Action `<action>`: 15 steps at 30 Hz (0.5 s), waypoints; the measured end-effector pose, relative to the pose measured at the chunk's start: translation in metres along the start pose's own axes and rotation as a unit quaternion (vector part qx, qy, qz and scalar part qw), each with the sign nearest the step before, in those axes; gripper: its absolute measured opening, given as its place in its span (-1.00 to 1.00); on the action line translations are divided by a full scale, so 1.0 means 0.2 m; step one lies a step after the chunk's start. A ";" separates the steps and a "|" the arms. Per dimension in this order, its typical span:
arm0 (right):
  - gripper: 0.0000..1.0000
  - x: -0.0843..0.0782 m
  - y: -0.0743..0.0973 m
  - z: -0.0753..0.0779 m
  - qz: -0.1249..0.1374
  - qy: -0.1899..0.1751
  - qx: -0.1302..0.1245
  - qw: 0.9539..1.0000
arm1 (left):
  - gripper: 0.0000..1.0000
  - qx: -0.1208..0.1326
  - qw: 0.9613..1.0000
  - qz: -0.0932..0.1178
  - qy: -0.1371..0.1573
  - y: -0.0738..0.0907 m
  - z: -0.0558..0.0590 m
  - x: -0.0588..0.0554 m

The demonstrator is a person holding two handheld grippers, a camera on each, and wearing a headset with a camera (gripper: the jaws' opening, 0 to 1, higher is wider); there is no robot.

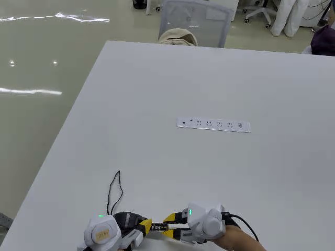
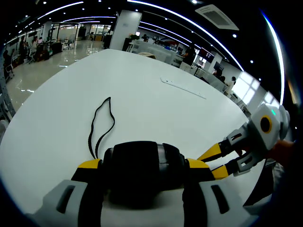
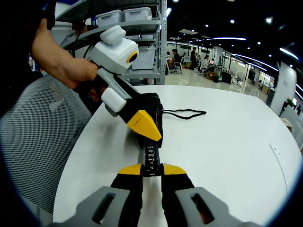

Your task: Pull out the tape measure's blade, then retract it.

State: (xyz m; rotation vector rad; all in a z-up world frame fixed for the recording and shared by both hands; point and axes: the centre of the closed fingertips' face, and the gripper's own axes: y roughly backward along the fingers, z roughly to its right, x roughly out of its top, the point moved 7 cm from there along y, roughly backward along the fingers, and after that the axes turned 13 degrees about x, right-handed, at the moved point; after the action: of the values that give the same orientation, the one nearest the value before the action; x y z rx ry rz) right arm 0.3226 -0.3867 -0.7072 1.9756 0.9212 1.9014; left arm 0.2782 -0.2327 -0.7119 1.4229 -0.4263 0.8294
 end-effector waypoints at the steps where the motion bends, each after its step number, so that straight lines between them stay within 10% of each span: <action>1: -0.75 0.00 0.00 0.00 0.000 0.000 0.000 1.000 | 0.30 0.000 1.000 0.000 0.001 0.00 0.00 0.00; 15: -0.75 0.01 -0.03 0.00 0.001 0.001 0.003 1.000 | 0.30 -0.003 1.000 -0.001 0.001 0.01 0.00 0.00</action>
State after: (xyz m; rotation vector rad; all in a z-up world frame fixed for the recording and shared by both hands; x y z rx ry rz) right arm 0.3220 -0.3809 -0.7089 1.9797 0.9276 1.9038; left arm 0.2773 -0.2328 -0.7108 1.4169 -0.4255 0.8281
